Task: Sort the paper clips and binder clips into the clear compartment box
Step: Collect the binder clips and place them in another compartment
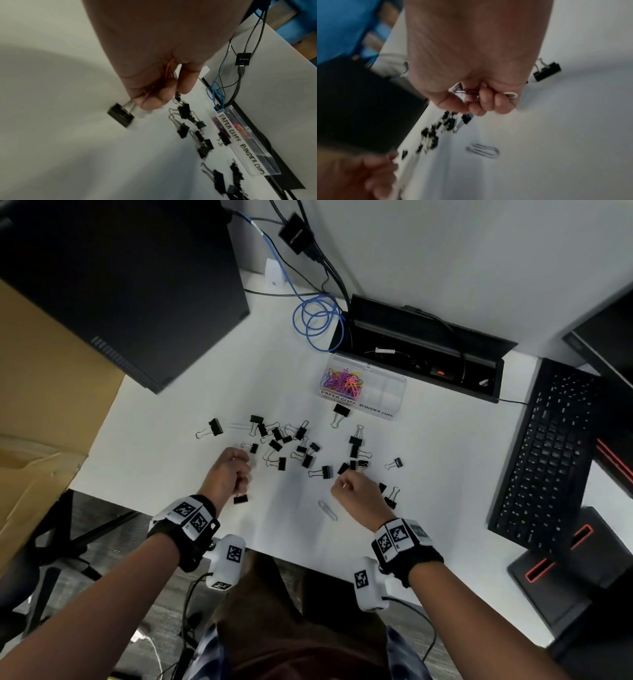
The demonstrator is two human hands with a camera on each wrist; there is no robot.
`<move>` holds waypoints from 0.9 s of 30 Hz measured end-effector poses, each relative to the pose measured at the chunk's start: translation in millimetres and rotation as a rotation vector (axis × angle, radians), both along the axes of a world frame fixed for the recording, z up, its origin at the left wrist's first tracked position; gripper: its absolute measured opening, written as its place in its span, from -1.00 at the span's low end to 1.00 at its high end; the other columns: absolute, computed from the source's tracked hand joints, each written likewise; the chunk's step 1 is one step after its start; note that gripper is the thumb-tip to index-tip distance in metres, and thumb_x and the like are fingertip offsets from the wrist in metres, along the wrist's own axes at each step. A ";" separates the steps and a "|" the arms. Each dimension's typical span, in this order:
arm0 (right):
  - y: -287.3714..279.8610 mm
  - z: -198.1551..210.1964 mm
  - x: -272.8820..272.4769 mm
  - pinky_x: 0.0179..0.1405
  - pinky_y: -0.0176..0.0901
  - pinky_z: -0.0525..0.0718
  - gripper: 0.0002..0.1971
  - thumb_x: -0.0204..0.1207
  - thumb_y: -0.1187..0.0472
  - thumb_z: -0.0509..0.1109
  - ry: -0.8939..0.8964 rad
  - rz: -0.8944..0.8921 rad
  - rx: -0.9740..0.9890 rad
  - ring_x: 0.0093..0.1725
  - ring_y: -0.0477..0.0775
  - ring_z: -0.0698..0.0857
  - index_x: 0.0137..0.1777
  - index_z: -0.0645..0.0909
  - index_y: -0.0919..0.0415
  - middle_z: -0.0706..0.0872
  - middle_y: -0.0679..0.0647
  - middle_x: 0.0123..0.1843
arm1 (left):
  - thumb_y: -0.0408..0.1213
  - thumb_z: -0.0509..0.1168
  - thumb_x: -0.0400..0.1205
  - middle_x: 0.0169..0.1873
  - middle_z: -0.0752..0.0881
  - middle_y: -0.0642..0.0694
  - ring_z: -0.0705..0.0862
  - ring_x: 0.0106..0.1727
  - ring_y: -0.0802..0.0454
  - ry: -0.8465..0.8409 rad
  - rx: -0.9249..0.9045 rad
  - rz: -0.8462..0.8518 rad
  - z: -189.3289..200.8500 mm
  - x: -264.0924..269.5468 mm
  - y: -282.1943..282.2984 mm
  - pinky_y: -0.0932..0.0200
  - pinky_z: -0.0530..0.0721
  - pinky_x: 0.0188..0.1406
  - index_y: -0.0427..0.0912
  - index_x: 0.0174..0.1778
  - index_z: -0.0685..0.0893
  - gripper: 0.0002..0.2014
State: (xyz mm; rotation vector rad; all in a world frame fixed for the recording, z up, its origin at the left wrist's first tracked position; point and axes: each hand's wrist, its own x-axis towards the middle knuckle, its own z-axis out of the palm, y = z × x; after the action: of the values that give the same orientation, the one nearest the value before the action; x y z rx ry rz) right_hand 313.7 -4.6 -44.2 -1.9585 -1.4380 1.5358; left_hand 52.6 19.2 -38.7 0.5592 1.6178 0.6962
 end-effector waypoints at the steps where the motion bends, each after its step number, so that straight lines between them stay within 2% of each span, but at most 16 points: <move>1: -3.0 -1.1 -0.3 -0.27 -0.25 0.48 -0.90 0.41 0.19 0.44 -0.033 0.070 0.035 -0.38 -0.15 0.48 -0.23 0.58 0.17 0.52 -0.13 -0.38 | -0.60 0.05 0.52 -0.49 0.41 -0.10 0.37 -0.61 0.02 0.024 0.012 -0.001 -0.8 -6.6 0.3 0.17 0.36 -0.53 -0.18 -0.16 0.49 -0.77; 3: -8.9 -4.8 -1.3 -0.25 -0.27 0.49 -0.80 0.35 0.13 0.57 -0.081 0.180 0.084 -0.35 -0.20 0.50 -0.18 0.62 0.17 0.55 -0.15 -0.32 | -0.58 0.08 0.51 -0.41 0.41 -0.13 0.38 -0.57 0.00 0.077 0.047 -0.035 -1.9 -19.1 1.1 0.14 0.37 -0.51 -0.20 -0.03 0.55 -0.74; 5: -11.4 -8.6 -5.0 -0.24 -0.20 0.57 -0.81 0.37 0.13 0.59 -0.114 0.197 0.118 -0.30 -0.17 0.60 -0.20 0.65 0.19 0.65 -0.08 -0.28 | -0.54 0.10 0.52 -0.42 0.43 -0.12 0.39 -0.54 -0.02 0.119 0.072 -0.106 -2.4 -29.5 2.1 0.17 0.36 -0.53 -0.22 0.05 0.63 -0.71; 6: -11.4 -10.3 -7.5 -0.21 -0.16 0.65 -0.84 0.41 0.14 0.57 -0.130 0.197 0.140 -0.25 -0.14 0.66 -0.19 0.67 0.19 0.69 -0.04 -0.23 | -0.52 0.11 0.52 -0.47 0.45 -0.13 0.39 -0.54 -0.03 0.127 0.074 -0.143 -2.1 -33.8 2.3 0.19 0.34 -0.54 -0.23 0.00 0.67 -0.72; 8: -9.4 -12.8 -12.8 -0.08 -0.10 0.73 -0.88 0.48 0.16 0.51 -0.164 0.221 0.165 -0.15 -0.07 0.72 -0.14 0.67 0.19 0.70 0.02 -0.12 | -0.45 0.17 0.45 -0.57 0.45 -0.13 0.37 -0.55 -0.05 0.110 0.055 -0.169 -1.6 -39.8 3.1 0.22 0.27 -0.56 -0.22 -0.20 0.68 -0.82; 10: -6.9 -12.9 -17.5 0.01 -0.10 0.70 -0.92 0.51 0.20 0.47 -0.207 0.277 0.194 -0.09 -0.02 0.68 -0.12 0.66 0.19 0.63 0.04 -0.06 | -0.35 0.21 0.31 -0.59 0.45 -0.09 0.35 -0.52 -0.04 0.109 0.021 -0.159 -2.3 -43.9 3.9 0.23 0.24 -0.55 -0.13 -0.38 0.61 -0.91; 12: -4.6 -12.4 -21.2 0.03 -0.13 0.64 -0.95 0.54 0.25 0.42 -0.246 0.340 0.219 -0.05 0.00 0.61 -0.12 0.63 0.21 0.56 0.04 -0.04 | -0.27 0.27 0.31 -0.53 0.49 -0.01 0.39 -0.46 -0.04 0.221 0.021 -0.216 -3.3 -48.4 3.4 0.20 0.31 -0.48 -0.02 -0.42 0.58 -0.95; 15: -1.5 -9.2 -26.4 -0.12 -0.19 0.60 -0.94 0.56 0.32 0.32 -0.244 0.342 0.208 -0.17 -0.11 0.56 -0.13 0.55 0.20 0.54 -0.01 -0.13 | -0.19 0.37 0.53 -0.46 0.52 0.03 0.48 -0.41 0.04 0.502 0.156 -0.460 -2.4 -52.7 -3.1 0.19 0.43 -0.38 0.06 -0.14 0.62 -0.93; 17: 1.1 -7.6 -28.3 -0.28 -0.29 0.53 -0.92 0.60 0.34 0.27 -0.166 0.242 0.170 -0.28 -0.12 0.56 -0.11 0.48 0.18 0.58 -0.02 -0.23 | -0.09 0.33 0.60 -0.45 0.47 0.09 0.48 -0.41 0.14 0.616 0.293 -0.658 0.3 -46.4 -6.5 0.21 0.42 -0.35 0.13 0.16 0.59 -0.78; 20: 3.3 -8.2 -27.8 -0.24 -0.26 0.56 -0.77 0.58 0.45 0.16 -0.074 0.150 0.188 -0.20 0.07 0.61 -0.02 0.37 0.07 0.62 0.09 -0.17 | -0.07 0.19 0.67 -0.33 0.47 0.09 0.52 -0.24 0.08 0.729 0.347 -0.916 -1.2 -23.0 -2.7 0.18 0.49 -0.21 0.30 0.54 0.28 -0.50; 23: 5.6 -9.8 -27.3 -0.21 -0.30 0.47 -0.65 0.56 0.47 0.12 -0.082 0.108 0.275 -0.24 -0.05 0.51 0.20 0.38 0.02 0.51 0.04 -0.18 | -0.06 0.10 0.70 -0.16 0.58 -0.03 0.62 -0.11 -0.05 0.809 0.349 -1.027 -7.7 -0.7 4.7 0.04 0.65 -0.11 0.32 0.63 -0.06 -0.37; 25: 11.4 -7.4 -28.3 -0.30 -0.32 0.41 -0.65 0.67 0.34 0.12 -0.138 0.090 0.298 -0.32 -0.08 0.49 0.38 0.39 -0.01 0.50 0.04 -0.22 | -0.04 0.05 0.71 -0.04 0.65 -0.11 0.69 -0.04 -0.13 0.838 0.350 -1.074 -12.3 8.4 6.6 -0.01 0.68 -0.08 0.29 0.64 -0.07 -0.39; 27: 17.3 -6.4 -29.7 -0.38 -0.34 0.43 -0.57 0.69 0.31 0.09 -0.174 0.170 0.323 -0.39 -0.08 0.47 0.50 0.39 -0.05 0.50 -0.01 -0.33 | -0.03 0.04 0.71 0.00 0.66 -0.13 0.70 -0.07 -0.15 0.886 0.403 -1.146 -14.3 14.4 3.1 0.01 0.68 -0.16 0.25 0.64 0.02 -0.43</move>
State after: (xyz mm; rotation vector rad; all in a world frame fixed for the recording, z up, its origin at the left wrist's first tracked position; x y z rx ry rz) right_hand 284.0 12.6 -50.6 -1.8486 -1.8352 1.1257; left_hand 67.0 22.3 -53.0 2.0766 1.5409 -0.1706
